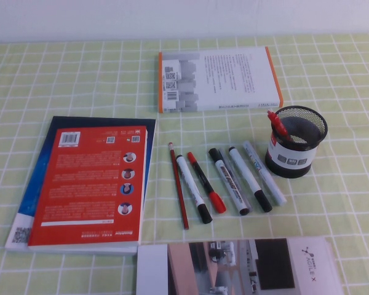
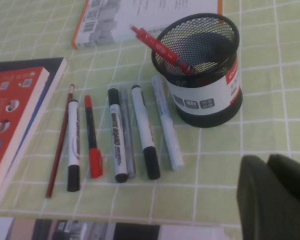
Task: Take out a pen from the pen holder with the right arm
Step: 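Take a marker out of the pen holder and lay it on the table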
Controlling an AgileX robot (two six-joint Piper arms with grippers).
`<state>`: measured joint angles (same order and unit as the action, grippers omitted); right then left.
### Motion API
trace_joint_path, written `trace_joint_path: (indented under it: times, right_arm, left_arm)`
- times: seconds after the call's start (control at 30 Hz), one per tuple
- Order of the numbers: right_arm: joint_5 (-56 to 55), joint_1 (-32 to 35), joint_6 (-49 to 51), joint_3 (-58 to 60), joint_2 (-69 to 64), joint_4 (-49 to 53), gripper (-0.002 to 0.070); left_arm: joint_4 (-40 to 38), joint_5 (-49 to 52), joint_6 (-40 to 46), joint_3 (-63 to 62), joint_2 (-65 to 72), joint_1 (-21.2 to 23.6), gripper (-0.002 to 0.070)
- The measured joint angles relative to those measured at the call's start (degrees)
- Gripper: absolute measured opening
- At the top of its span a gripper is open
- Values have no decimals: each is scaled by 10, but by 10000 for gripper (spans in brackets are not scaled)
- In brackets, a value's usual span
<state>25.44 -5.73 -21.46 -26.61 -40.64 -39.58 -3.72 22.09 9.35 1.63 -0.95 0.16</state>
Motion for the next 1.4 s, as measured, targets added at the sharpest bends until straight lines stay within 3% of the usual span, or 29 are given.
trace_joint_path:
  times: [0.33, 0.47, 0.67, 0.77, 1.07, 1.4]
  right_arm:
    - [-218, -209, 103, -26, -117, 204, -4]
    - [-318, -258, 106, -25, -164, 280, 79]
    - [-514, -268, 107, 16, -245, 387, 339]
    - [-575, -268, 72, 21, -293, 396, 403]
    - [-755, -269, -61, 22, -440, 338, 423]
    - [-830, -269, -79, 13, -512, 325, 423]
  left_arm:
    - [0, 0, 0, 0, 0, 0, -5]
    - [0, 0, 0, 0, 0, 0, -5]
    - [0, 0, 0, 0, 0, 0, -5]
    - [0, 0, 0, 0, 0, 0, -5]
    - [0, 0, 0, 0, 0, 0, -5]
    - [0, 0, 0, 0, 0, 0, -5]
